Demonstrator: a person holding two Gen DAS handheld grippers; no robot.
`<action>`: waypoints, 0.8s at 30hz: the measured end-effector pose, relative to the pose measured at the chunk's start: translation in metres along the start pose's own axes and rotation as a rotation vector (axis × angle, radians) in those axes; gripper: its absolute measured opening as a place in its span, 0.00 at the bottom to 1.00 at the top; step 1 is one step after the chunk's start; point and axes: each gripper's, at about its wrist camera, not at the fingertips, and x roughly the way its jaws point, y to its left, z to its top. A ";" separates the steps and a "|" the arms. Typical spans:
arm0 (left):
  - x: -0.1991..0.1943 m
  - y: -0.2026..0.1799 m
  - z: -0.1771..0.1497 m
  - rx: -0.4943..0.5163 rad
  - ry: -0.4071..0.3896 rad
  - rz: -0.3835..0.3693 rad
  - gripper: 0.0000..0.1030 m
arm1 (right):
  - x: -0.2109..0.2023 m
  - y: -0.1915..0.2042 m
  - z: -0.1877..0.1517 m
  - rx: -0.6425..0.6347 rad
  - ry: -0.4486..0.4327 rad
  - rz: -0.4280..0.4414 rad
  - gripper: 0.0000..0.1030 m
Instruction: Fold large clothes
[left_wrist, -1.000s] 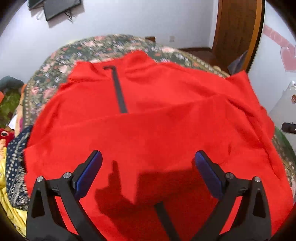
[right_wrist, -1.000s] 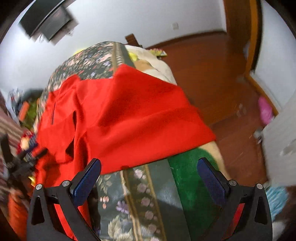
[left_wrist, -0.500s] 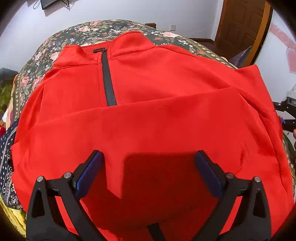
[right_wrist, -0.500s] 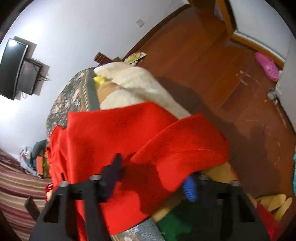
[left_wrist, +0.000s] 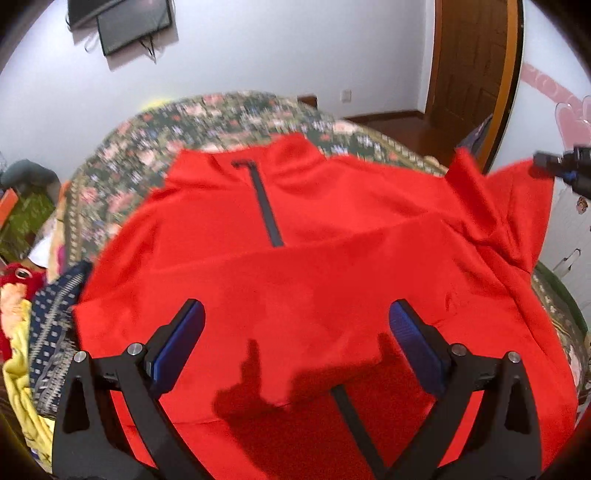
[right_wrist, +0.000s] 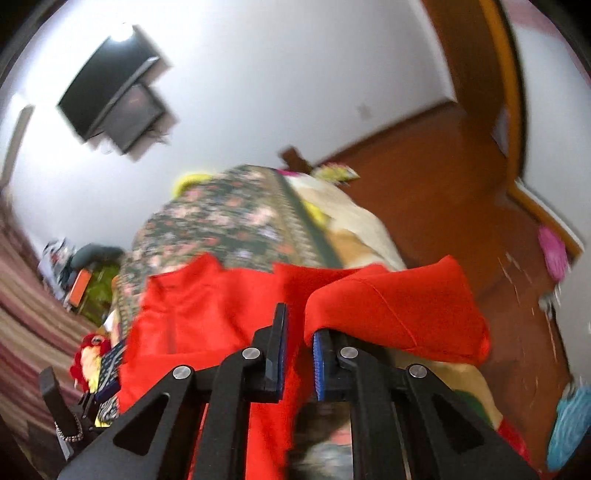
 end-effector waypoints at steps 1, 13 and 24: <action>-0.006 0.003 0.000 0.002 -0.013 0.004 0.98 | -0.004 0.015 0.002 -0.027 -0.009 0.009 0.08; -0.073 0.057 -0.023 -0.006 -0.129 0.068 0.98 | 0.029 0.206 -0.040 -0.258 0.122 0.196 0.08; -0.076 0.109 -0.060 -0.101 -0.078 0.096 0.98 | 0.128 0.233 -0.154 -0.303 0.452 0.079 0.09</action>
